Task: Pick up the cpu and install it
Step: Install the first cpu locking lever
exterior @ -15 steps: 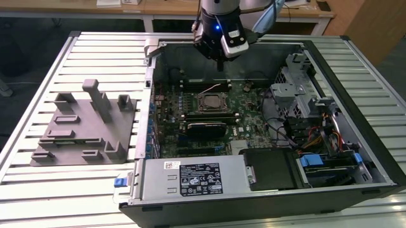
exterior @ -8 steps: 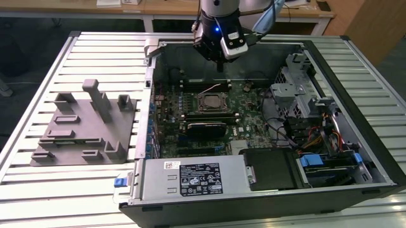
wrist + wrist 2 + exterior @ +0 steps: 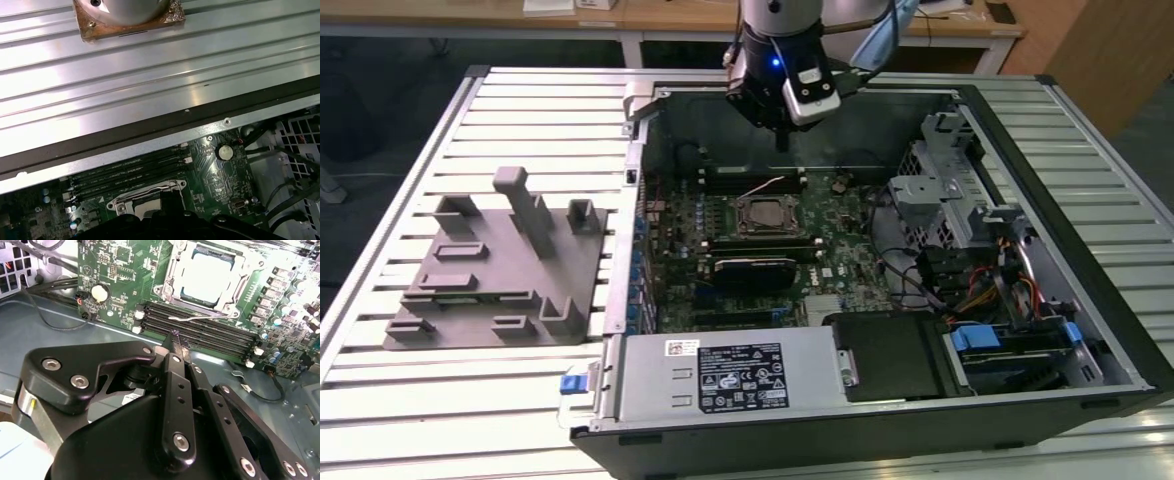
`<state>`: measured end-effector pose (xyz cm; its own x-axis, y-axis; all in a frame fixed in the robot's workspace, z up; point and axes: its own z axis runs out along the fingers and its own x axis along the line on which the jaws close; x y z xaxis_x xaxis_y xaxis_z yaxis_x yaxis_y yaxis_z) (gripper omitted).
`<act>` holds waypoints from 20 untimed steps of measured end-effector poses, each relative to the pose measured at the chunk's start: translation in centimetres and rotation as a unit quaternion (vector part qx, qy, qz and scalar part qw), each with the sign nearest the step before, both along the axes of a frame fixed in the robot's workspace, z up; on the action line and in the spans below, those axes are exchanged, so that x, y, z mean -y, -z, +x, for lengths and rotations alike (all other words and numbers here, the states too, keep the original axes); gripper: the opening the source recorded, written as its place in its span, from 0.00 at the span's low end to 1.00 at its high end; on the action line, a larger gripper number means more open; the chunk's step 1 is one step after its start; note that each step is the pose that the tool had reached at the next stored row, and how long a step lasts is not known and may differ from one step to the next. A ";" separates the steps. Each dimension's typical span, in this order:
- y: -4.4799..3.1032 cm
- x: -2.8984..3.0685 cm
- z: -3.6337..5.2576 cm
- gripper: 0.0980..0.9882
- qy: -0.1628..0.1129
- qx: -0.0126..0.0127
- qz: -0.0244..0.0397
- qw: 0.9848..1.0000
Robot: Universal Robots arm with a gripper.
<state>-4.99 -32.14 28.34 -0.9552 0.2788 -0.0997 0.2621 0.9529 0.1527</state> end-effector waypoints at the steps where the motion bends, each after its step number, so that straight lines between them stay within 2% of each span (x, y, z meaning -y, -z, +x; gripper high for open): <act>1: 0.10 -0.01 0.00 0.01 0.000 0.000 0.000 1.000; 10: 1.15 -0.03 0.00 0.01 0.000 0.000 -0.005 1.000; 20: 1.68 -0.03 0.00 0.01 0.000 0.000 -0.009 1.000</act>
<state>-4.99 -32.10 26.66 -0.9552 0.2769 -0.1044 0.2621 0.9554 0.1359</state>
